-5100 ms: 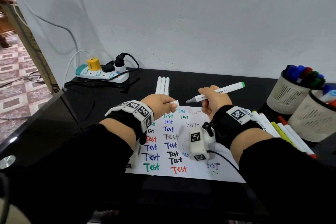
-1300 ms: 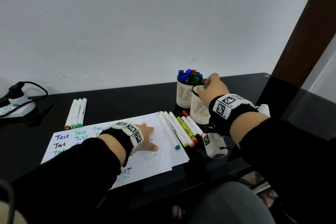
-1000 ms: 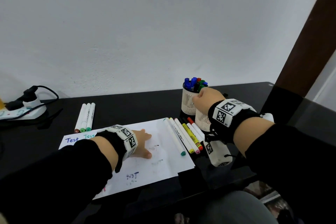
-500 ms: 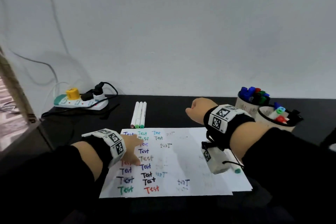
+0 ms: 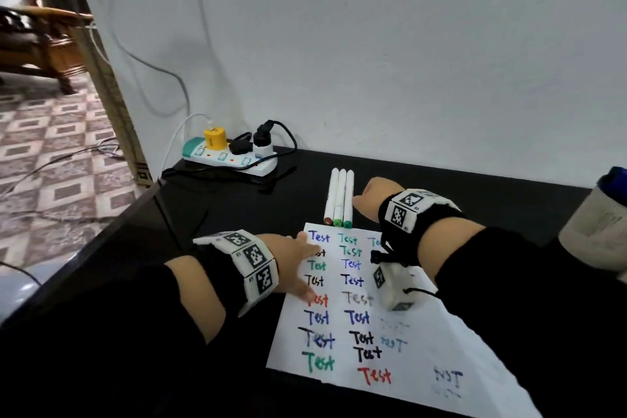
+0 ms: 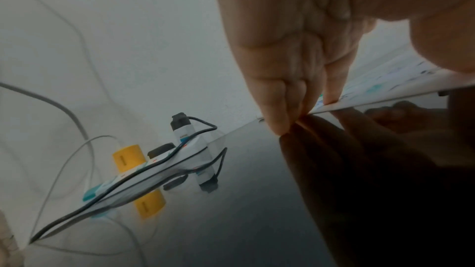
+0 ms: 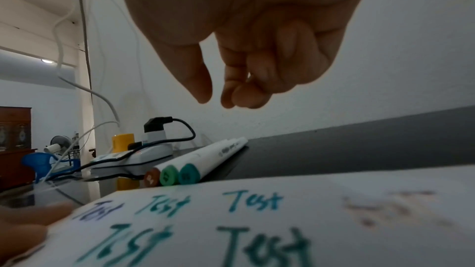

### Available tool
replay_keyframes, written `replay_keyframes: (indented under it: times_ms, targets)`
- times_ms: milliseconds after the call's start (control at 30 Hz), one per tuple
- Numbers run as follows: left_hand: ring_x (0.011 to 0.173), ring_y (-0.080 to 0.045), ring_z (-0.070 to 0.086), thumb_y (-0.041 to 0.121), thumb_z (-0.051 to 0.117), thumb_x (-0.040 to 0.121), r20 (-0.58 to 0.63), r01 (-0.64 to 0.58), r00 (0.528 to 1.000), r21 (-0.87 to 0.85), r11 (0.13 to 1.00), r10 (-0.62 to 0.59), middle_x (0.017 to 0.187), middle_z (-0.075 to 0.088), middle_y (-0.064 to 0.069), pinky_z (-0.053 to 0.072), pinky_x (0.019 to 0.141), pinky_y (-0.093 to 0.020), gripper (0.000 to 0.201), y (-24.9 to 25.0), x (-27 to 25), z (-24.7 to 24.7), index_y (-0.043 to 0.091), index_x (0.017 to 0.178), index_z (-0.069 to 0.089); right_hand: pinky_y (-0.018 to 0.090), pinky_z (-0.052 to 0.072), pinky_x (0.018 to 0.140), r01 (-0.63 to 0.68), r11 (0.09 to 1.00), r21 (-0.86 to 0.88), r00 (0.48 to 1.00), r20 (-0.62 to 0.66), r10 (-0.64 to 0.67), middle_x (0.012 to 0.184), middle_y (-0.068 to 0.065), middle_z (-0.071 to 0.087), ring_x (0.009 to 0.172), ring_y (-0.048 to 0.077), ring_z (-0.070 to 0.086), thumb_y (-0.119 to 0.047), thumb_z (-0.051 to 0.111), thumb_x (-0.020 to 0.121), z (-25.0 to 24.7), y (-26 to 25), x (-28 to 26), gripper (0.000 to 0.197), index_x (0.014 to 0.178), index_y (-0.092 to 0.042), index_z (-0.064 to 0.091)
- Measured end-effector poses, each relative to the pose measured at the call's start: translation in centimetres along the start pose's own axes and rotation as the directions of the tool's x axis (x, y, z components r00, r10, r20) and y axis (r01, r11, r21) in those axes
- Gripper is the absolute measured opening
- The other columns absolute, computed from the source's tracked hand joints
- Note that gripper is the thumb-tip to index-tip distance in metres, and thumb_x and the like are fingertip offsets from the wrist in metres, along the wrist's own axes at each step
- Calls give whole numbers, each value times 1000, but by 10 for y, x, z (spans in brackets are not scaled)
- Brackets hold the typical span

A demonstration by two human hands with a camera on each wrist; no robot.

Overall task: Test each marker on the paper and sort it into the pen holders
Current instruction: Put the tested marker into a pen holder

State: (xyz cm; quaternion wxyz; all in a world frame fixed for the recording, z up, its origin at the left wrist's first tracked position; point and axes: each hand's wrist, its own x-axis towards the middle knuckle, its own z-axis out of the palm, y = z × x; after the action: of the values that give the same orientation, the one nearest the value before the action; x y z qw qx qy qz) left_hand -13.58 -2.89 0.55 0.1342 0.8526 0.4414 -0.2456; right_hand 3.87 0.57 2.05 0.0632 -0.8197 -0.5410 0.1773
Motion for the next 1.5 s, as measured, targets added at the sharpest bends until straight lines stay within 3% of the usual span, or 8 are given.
replay_keyframes:
  times_ms: [267, 567, 700, 1033, 1300, 1367, 1433, 1500]
  targets:
    - [138, -21, 31, 59, 58, 81, -21, -34, 999, 19, 999, 34, 158, 3, 2, 35, 107, -37, 89, -5, 3, 1, 33, 149, 8, 38, 45, 91, 35, 996, -79, 996, 80, -28, 124, 16, 59, 115, 32, 56, -23, 57, 91, 8, -13, 14, 35, 121, -4, 58]
    - [130, -21, 43, 60, 58, 80, -10, -12, 1000, 21, 1000, 12, 158, 9, 1, 41, 101, -35, 89, -5, 6, 2, 34, 149, 8, 46, 48, 97, 0, 1000, -22, 987, 161, 3, 96, 8, 60, 92, 26, 58, -24, 66, 83, 11, -11, 17, 25, 66, -18, 49]
    - [129, -22, 43, 59, 58, 80, -9, -16, 1000, 20, 1000, 16, 158, 6, 1, 39, 100, -34, 88, -5, 5, 2, 33, 149, 8, 41, 54, 87, -103, 995, 8, 990, 99, 102, 87, 9, 72, 85, 28, 69, -35, 68, 71, 6, -4, 16, 24, 76, -13, 61]
    - [140, -21, 26, 53, 63, 80, -7, 24, 1000, -62, 998, -24, 157, 13, 0, 23, 115, -37, 89, 1, -4, -4, 26, 149, 14, 25, 34, 49, -127, 947, 294, 991, 72, 111, 75, 9, 53, 55, 19, 43, -12, 51, 90, -40, 38, -44, 14, 94, -4, 62]
    - [144, -14, 15, 37, 59, 89, -438, -137, 898, -372, 918, -44, 158, -1, 3, 22, 112, -29, 83, 37, -37, -21, 29, 150, 2, 19, 20, 40, -69, 852, 519, 991, 136, -3, 58, 6, 44, 45, 14, 28, -1, 37, 81, -62, 77, -109, 33, 88, -5, 69]
    - [136, -14, 33, 33, 57, 91, -506, -205, 862, -413, 887, -37, 154, 24, 1, 30, 103, -23, 67, 48, -44, -22, 31, 147, 21, 18, 19, 39, -56, 799, 599, 991, 134, -31, 55, 6, 44, 45, 14, 27, -1, 35, 80, -62, 83, -119, 35, 85, -7, 69]
    - [101, -14, 55, 28, 55, 93, -540, -246, 841, -426, 871, -27, 122, 56, 0, 41, 77, -17, 41, 58, -51, -24, 27, 133, 48, 17, 21, 37, -35, 728, 684, 990, 122, -67, 54, 7, 45, 47, 14, 28, -1, 33, 81, -62, 86, -125, 37, 83, -8, 69]
    - [72, -8, 51, 27, 55, 92, -572, -279, 820, -440, 854, -27, 90, 57, 5, 37, 58, -13, 28, 64, -56, -24, 23, 120, 60, 17, 22, 35, -15, 608, 794, 996, 69, -65, 55, 8, 45, 47, 13, 30, -1, 33, 85, -63, 89, -131, 33, 82, -8, 65]
